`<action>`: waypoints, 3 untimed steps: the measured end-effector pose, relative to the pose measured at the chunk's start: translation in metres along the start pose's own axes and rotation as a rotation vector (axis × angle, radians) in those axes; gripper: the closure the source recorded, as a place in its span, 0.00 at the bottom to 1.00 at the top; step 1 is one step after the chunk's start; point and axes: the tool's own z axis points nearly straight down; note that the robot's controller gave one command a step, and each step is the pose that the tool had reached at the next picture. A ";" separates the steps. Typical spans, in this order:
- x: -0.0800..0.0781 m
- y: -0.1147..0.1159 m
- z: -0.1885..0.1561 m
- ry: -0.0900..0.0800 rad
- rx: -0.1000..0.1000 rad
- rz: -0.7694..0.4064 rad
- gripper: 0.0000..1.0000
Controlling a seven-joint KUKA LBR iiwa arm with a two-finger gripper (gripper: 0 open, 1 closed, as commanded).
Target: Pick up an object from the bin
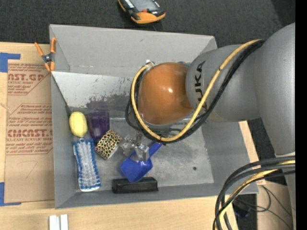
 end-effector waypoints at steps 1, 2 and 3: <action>0.007 -0.012 -0.014 -0.003 0.003 0.010 1.00; 0.025 -0.012 0.039 -0.002 -0.002 -0.199 1.00; 0.018 -0.019 0.035 -0.012 0.007 -0.171 1.00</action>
Offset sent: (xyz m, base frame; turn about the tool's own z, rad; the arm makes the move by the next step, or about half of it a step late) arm -0.0058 -0.0273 -0.0369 -0.1998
